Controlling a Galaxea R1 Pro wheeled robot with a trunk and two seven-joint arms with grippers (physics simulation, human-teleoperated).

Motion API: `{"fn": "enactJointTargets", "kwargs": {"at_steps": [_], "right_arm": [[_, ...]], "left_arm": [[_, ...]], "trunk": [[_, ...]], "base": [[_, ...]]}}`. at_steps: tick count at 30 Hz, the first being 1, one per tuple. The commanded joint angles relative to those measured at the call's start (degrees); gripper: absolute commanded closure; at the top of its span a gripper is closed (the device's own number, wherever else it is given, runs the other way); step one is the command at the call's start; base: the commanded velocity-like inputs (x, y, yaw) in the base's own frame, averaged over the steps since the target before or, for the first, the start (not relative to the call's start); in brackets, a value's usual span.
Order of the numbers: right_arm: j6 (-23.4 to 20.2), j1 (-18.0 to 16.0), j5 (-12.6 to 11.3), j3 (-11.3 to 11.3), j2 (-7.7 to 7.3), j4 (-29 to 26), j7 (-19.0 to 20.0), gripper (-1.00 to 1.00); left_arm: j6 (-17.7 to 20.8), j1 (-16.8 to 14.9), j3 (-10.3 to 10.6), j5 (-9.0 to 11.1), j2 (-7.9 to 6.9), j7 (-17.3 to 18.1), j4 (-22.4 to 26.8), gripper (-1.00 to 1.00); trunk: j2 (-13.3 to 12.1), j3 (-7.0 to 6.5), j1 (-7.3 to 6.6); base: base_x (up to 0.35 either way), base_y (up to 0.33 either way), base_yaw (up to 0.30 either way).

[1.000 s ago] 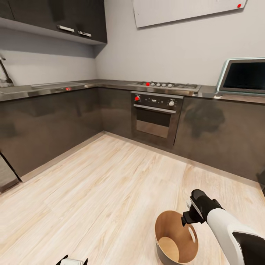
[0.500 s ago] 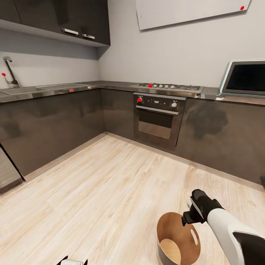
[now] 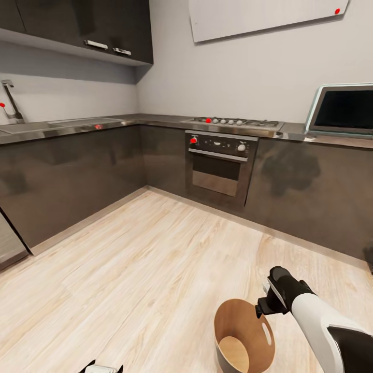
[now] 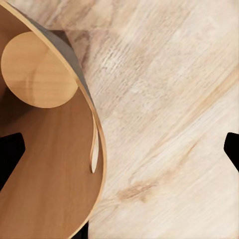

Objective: Put the three can of soda from the living room inside the tash can in the kitchen.

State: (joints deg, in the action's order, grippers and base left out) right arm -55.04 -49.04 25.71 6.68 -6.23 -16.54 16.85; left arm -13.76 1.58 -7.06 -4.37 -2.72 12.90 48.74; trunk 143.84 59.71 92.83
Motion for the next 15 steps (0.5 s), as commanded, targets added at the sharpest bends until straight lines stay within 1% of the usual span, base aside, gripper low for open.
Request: {"fn": "enactJointTargets", "kwargs": {"at_steps": [1, 2, 15], "right_arm": [[-0.01, 0.0, 0.01, 0.0, 0.02, -0.01, -0.01, -1.0], [-0.03, 0.0, 0.01, 0.0, 0.03, -0.03, -0.01, -1.0], [0.01, 0.0, -0.04, -0.05, 0.02, -0.05, -0.06, -1.0]], "left_arm": [[0.01, 0.0, 0.01, 0.02, 0.0, 0.0, -0.07, -1.0], [0.05, 0.0, 0.03, 0.03, 0.02, 0.01, -0.12, -1.0], [0.31, 0.0, 0.11, 0.07, 0.03, 0.06, -0.31, -1.0]], "trunk": [[0.0, 0.0, 0.0], [0.0, 0.0, 0.0], [0.17, 2.88, 0.33]], "base": [[0.0, -0.013, 0.0], [0.0, -0.011, 0.0], [0.0, -0.003, 0.0]]}}
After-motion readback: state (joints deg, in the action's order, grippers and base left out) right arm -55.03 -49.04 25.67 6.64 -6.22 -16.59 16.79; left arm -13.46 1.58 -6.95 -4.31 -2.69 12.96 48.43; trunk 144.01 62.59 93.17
